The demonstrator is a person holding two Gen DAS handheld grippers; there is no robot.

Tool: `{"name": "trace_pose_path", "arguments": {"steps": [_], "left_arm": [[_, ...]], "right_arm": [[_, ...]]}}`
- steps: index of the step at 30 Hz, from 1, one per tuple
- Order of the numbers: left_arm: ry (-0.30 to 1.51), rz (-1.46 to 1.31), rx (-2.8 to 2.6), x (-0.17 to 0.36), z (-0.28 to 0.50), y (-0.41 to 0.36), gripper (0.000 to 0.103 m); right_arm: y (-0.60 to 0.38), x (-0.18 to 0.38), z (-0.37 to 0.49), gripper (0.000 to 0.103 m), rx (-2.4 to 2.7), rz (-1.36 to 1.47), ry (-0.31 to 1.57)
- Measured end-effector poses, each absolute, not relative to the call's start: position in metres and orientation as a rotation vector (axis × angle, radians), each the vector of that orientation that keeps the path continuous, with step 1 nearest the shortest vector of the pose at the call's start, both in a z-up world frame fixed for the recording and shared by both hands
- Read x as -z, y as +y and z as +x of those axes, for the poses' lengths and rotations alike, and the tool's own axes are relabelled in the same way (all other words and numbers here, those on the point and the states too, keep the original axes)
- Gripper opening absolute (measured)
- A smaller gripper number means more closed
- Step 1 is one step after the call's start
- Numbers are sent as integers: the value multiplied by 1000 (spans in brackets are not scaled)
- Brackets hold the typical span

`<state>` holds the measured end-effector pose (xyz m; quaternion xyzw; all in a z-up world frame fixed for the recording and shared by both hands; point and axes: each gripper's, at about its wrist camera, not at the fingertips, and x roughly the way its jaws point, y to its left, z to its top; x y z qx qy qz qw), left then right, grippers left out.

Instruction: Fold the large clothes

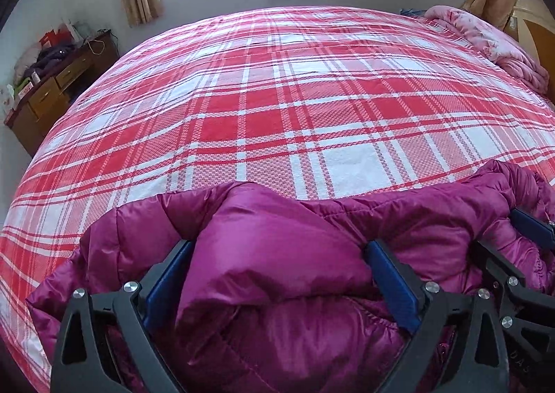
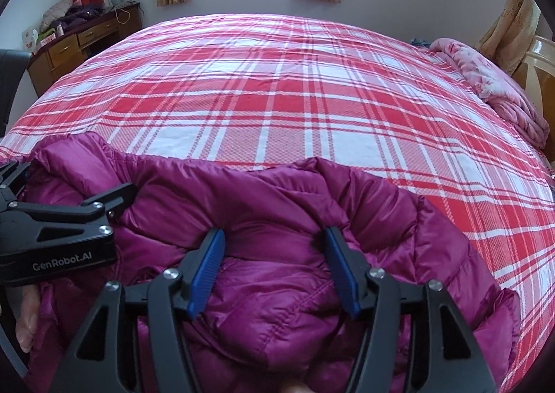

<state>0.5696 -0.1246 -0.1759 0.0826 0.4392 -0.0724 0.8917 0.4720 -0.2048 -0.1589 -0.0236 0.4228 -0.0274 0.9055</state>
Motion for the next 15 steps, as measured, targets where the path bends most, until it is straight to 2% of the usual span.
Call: {"name": "trace_pose_path", "arguments": {"steps": [15], "left_arm": [[909, 181, 142, 177, 570, -126, 100]], "right_arm": [[-204, 161, 473, 63, 58, -50, 880]]}}
